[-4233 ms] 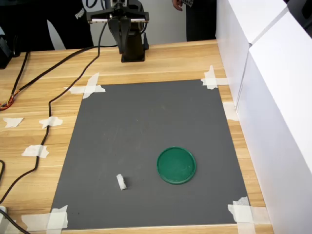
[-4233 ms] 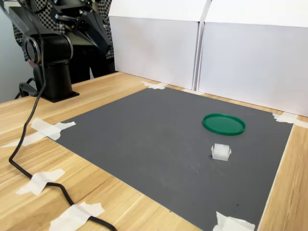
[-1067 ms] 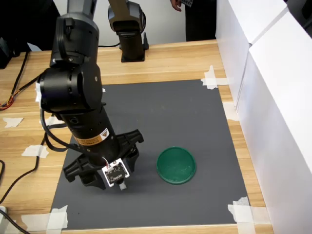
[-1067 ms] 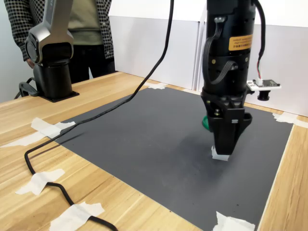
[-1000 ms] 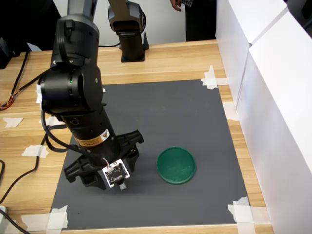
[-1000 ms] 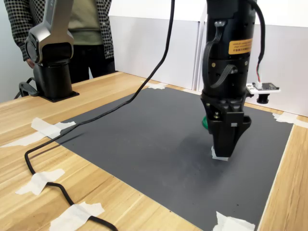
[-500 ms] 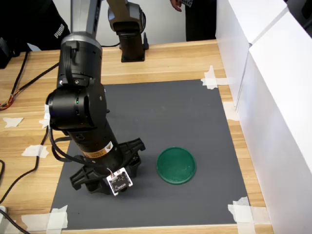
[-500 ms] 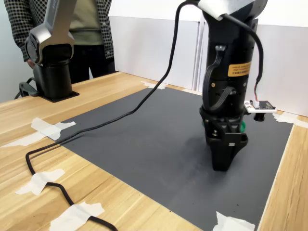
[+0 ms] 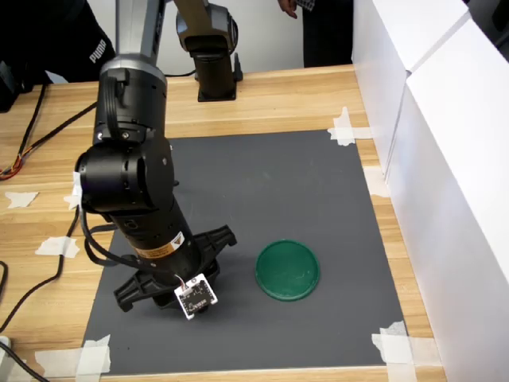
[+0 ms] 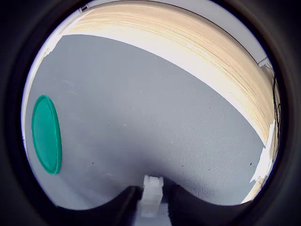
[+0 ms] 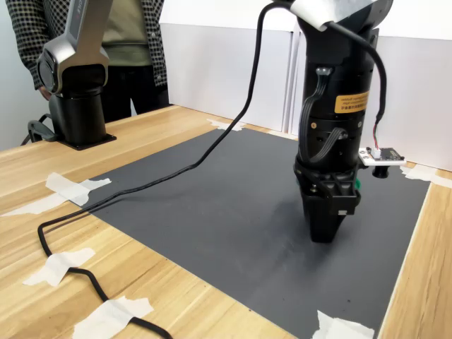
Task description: Grasp a white terminal and put it on the green lid.
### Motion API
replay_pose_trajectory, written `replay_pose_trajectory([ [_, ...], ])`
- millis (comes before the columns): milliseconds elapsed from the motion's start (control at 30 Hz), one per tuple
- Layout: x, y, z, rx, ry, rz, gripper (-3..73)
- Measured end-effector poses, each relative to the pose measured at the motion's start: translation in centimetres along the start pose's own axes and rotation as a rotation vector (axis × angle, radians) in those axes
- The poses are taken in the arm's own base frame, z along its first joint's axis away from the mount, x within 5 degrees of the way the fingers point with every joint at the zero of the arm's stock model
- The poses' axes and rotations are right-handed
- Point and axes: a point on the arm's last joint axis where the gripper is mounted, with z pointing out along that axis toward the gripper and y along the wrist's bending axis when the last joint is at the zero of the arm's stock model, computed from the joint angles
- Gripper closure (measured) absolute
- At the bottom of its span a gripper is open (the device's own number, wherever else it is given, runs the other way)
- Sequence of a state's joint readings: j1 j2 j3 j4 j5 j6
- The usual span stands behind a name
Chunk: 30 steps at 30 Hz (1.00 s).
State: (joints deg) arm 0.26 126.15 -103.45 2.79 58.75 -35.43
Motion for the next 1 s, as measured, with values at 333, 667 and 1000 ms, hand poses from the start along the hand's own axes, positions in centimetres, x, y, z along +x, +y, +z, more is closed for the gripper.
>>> replay_pose_trajectory([
  [333,-0.1,0.0,-0.7,0.009,-0.014,0.003,60.1],
  [667,-2.0,3.8,-6.2,0.058,-0.060,-0.106,60.1],
  [1000,-3.9,10.0,-7.7,0.006,-0.028,-0.153,60.1],
])
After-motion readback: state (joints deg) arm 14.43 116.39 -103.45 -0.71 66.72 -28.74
